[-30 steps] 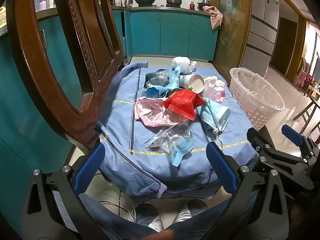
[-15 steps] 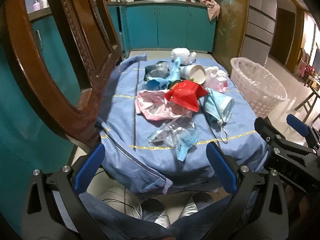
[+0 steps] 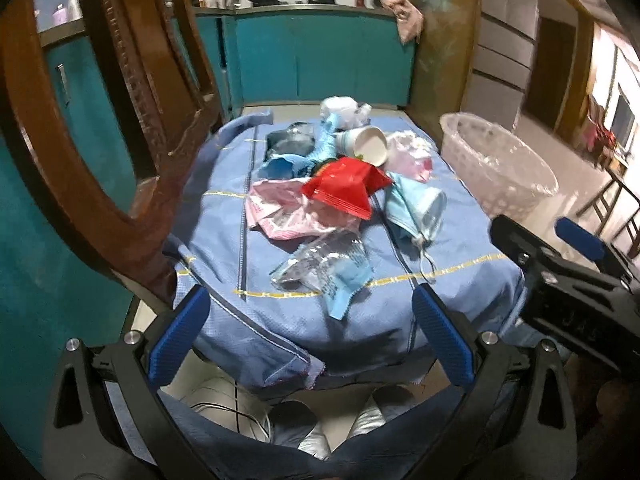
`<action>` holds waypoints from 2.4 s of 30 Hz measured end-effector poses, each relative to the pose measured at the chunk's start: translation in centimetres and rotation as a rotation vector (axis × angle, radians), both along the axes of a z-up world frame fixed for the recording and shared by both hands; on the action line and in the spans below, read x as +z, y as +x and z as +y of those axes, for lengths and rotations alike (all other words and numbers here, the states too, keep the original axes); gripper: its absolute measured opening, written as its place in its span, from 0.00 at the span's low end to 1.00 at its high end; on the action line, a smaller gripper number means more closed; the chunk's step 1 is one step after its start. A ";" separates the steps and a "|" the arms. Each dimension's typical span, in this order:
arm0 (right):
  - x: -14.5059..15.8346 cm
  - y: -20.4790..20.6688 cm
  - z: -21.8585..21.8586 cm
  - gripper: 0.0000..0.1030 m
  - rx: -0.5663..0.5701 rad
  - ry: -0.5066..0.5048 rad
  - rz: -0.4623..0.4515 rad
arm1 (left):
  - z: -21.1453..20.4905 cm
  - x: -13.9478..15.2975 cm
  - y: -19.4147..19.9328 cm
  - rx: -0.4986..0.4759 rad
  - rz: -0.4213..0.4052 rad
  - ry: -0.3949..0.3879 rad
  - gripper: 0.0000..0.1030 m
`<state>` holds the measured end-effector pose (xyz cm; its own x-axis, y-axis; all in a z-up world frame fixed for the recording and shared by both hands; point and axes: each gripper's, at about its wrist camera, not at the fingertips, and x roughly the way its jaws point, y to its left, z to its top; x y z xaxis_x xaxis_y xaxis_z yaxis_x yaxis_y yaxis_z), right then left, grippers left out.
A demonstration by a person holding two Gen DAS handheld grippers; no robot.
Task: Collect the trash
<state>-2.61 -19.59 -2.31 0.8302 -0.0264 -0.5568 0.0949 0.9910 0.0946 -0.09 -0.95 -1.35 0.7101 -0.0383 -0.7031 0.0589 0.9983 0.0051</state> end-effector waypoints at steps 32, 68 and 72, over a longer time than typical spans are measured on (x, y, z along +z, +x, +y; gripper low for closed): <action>-0.1 0.0 -0.3 0.98 0.030 0.045 -0.016 | -1.4 -3.3 5.5 -0.081 0.055 0.007 0.84; -3.7 11.0 6.0 0.53 0.292 0.063 0.221 | 6.5 0.7 3.0 -0.107 -0.189 -0.118 0.22; -5.0 12.0 5.8 0.46 0.301 0.097 0.286 | 6.0 0.3 3.3 -0.115 -0.194 -0.111 0.22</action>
